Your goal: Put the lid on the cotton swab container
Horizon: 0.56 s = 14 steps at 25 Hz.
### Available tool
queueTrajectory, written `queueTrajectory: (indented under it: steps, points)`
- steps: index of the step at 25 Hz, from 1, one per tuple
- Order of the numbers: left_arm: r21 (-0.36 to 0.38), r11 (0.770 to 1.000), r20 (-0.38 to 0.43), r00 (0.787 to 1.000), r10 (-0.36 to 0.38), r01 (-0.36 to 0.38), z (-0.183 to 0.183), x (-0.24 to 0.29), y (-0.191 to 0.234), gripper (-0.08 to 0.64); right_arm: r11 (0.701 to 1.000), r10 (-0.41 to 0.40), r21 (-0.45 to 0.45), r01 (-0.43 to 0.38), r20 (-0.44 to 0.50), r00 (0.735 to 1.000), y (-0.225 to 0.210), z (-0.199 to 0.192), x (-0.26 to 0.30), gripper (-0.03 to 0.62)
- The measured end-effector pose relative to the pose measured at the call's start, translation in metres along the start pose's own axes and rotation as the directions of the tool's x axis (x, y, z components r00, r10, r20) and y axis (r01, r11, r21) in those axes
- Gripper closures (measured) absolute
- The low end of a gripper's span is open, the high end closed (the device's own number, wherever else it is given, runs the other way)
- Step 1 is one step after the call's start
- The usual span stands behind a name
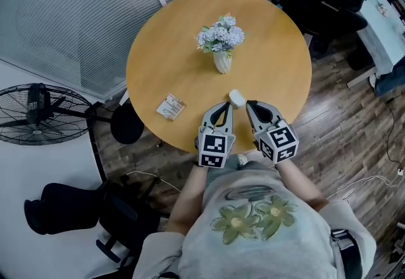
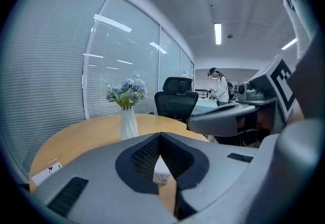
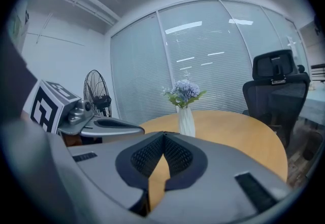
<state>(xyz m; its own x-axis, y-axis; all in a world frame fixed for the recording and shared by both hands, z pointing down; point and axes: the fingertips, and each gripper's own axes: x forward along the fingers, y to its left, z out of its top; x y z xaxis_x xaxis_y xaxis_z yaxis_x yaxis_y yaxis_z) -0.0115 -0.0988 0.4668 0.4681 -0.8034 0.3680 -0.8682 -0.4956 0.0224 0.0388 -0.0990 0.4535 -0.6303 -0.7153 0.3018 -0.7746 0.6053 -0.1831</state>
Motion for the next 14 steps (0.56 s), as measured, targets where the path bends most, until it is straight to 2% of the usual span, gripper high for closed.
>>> queueTrajectory:
  steps: [14]
  points:
    - [0.007, 1.000, -0.004, 1.000, -0.001, 0.001, 0.0014, -0.0003, -0.0081, 0.569, 1.000, 0.005, 0.005, -0.004, -0.009, 1.000, -0.0038, -0.0043, -0.0074, 0.595]
